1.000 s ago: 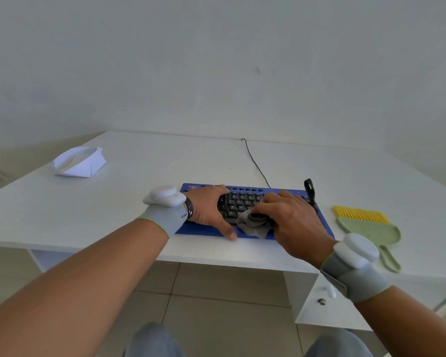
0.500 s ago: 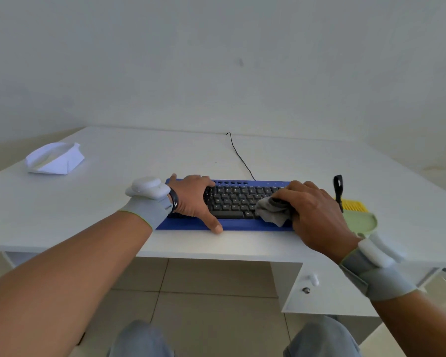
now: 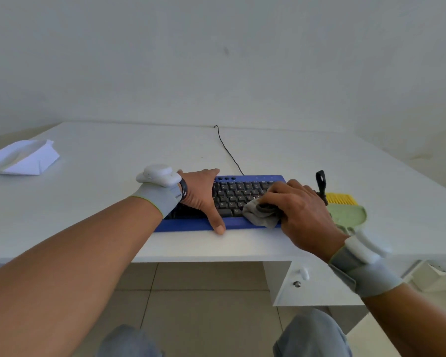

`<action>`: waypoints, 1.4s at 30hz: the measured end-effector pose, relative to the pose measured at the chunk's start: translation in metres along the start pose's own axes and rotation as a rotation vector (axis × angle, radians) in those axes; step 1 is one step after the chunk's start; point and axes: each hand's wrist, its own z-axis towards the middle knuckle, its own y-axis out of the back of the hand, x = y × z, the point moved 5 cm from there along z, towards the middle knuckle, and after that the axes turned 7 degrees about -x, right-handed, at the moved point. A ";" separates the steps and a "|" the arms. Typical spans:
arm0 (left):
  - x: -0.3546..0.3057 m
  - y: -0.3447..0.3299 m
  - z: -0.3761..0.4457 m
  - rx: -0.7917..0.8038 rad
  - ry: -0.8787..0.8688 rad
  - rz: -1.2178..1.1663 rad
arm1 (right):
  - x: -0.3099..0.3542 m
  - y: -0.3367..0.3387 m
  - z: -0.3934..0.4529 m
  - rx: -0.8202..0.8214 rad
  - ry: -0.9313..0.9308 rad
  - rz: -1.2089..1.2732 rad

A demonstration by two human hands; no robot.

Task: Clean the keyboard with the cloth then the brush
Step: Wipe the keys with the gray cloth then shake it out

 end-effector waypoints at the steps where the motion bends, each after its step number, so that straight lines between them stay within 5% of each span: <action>1: -0.001 0.001 -0.001 0.002 -0.001 0.001 | -0.008 0.004 -0.003 0.002 -0.026 -0.004; 13: -0.003 0.001 -0.002 0.019 0.032 -0.003 | 0.026 0.001 0.031 -0.061 0.063 0.025; 23: 0.001 -0.001 -0.002 0.008 0.018 -0.031 | -0.038 0.004 0.025 0.023 -0.213 -0.110; 34: 0.001 -0.001 -0.001 0.023 0.034 -0.013 | 0.011 -0.024 0.053 0.004 -0.046 -0.041; 42: 0.001 -0.001 0.000 0.015 0.021 -0.029 | -0.037 -0.008 0.024 0.004 -0.192 -0.049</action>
